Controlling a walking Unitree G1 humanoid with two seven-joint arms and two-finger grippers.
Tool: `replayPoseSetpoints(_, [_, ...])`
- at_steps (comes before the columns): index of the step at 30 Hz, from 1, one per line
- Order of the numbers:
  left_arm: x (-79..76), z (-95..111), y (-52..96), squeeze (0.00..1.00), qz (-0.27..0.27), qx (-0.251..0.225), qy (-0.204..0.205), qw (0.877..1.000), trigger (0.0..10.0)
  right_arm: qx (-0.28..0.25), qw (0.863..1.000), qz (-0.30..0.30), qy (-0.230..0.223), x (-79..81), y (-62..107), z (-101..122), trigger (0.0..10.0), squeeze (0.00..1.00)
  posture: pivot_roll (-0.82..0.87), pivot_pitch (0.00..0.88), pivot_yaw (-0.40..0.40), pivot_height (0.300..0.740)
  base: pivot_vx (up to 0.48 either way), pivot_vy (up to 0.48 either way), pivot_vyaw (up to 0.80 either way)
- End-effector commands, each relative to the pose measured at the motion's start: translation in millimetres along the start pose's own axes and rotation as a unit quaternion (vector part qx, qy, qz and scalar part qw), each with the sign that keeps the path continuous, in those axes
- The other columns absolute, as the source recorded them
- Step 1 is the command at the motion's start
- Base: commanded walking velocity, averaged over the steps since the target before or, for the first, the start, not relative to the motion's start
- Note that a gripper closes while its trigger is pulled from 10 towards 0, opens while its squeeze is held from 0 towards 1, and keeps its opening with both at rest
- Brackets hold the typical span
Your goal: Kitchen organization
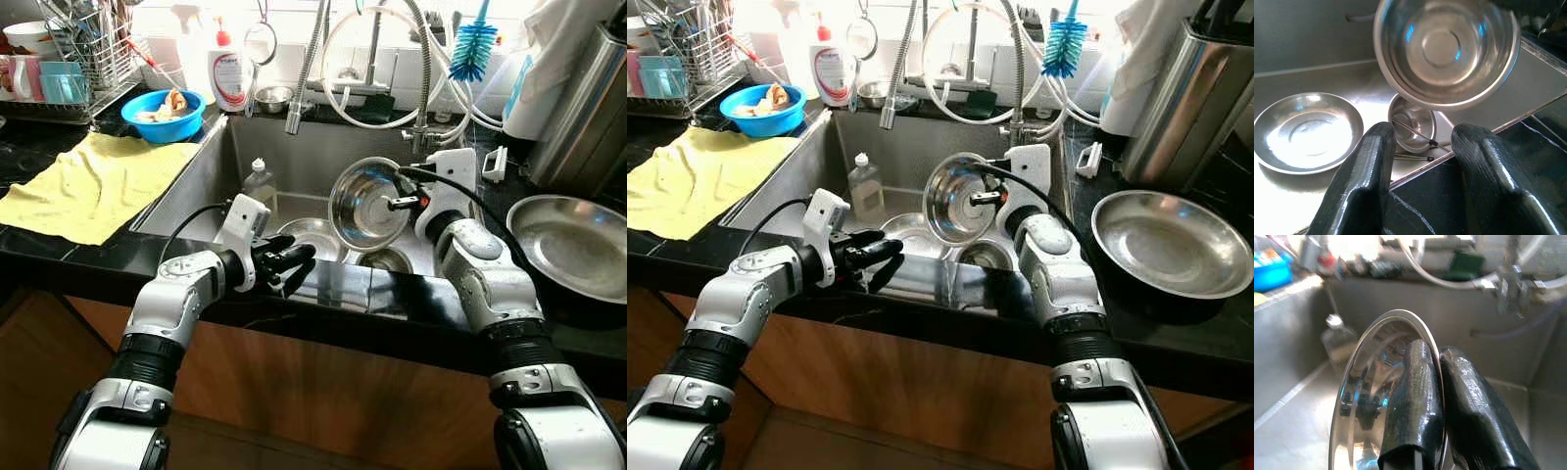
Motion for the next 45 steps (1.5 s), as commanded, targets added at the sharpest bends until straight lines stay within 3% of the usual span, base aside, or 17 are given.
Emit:
replayPoseSetpoints(1, [9.8, -27.8, 4.8, 0.0, 0.022, 0.049, 0.036, 0.998, 10.0, -0.011, 1.0, -0.008, 0.001, -4.2, 0.1, 4.0, 10.0, 0.0, -0.07, 0.0, -0.015, 0.74, 0.0, 0.0, 0.0])
replayPoseSetpoints(19, [9.0, -29.9, 7.1, 0.0, 0.019, 0.058, 0.035, 0.998, 10.0, 0.002, 1.0, -0.024, -0.01, -8.6, 1.4, -6.2, 10.0, 0.0, -0.07, 0.004, -0.013, 0.74, 0.0, 0.0, 0.0])
replayPoseSetpoints(20, [8.9, -29.9, 7.2, 0.0, 0.019, 0.058, 0.035, 0.997, 10.0, 0.001, 1.0, -0.024, -0.01, -8.5, 1.5, -6.2, 10.0, 0.02, -0.06, 0.005, -0.015, 0.74, 0.0, 0.0, 0.0])
replayPoseSetpoints(21, [8.8, -29.9, 7.3, 0.0, 0.019, 0.059, 0.035, 0.997, 10.0, 0.0, 1.0, -0.023, -0.011, -7.9, 1.5, -5.5, 10.0, 0.25, -0.06, 0.005, -0.015, 0.74, 0.0, 0.0, 0.0])
replayPoseSetpoints(22, [8.7, -29.9, 7.4, 0.0, 0.019, 0.059, 0.035, 0.997, 10.0, -0.002, 1.0, -0.021, -0.012, -7.0, 1.5, -4.7, 10.0, 0.32, -0.06, 0.005, -0.015, 0.74, 0.0, 0.0, 0.0])
replayPoseSetpoints(33, [8.1, -30.1, 6.9, 0.0, 0.019, 0.059, 0.036, 0.997, 10.0, 0.002, 1.0, -0.021, -0.016, -5.2, 2.0, -8.1, 10.0, 0.28, -0.06, 0.007, -0.017, 0.74, 0.0, 0.0, 0.0])
replayPoseSetpoints(40, [7.7, -30.1, 6.5, 0.0, 0.018, 0.058, 0.036, 0.997, 10.0, 0.003, 1.0, -0.017, -0.019, -0.9, 2.6, -10.0, 10.0, 0.33, -0.06, 0.002, -0.017, 0.74, 0.0, 0.0, 0.0])
replayPoseSetpoints(41, [7.6, -30.2, 6.4, 0.0, 0.018, 0.058, 0.036, 0.998, 10.0, 0.003, 1.0, -0.016, -0.02, -0.1, 2.5, -9.8, 10.0, 0.35, -0.06, 0.002, -0.017, 0.74, 0.0, 0.0, 0.0])
replayPoseSetpoints(42, [7.6, -30.3, 6.3, 0.0, 0.018, 0.058, 0.036, 0.998, 10.0, 0.002, 1.0, -0.016, -0.02, 0.0, 2.4, -9.6, 10.0, 1.0, -0.06, 0.0, -0.016, 0.74, 0.0, 0.0, 0.0])
replayPoseSetpoints(45, [7.9, -30.3, 6.4, 0.0, 0.018, 0.058, 0.036, 0.998, 10.0, 0.001, 1.0, -0.016, -0.019, 0.0, 2.1, -9.0, 10.0, 1.0, -0.06, 0.0, -0.015, 0.74, 0.0, 0.0, 0.0])
Point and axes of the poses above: a point about 5 cm out from each wrist's last joint towards the gripper, its own y axis pointing back from the gripper into the wrist, its own z axis along the axis of the wrist's last joint, x = y × z, the point moved 2 cm from there along -y, pointing out of the wrist towards the gripper, and after that the axes turned 12 degrees about y, right-handed, at the moved point
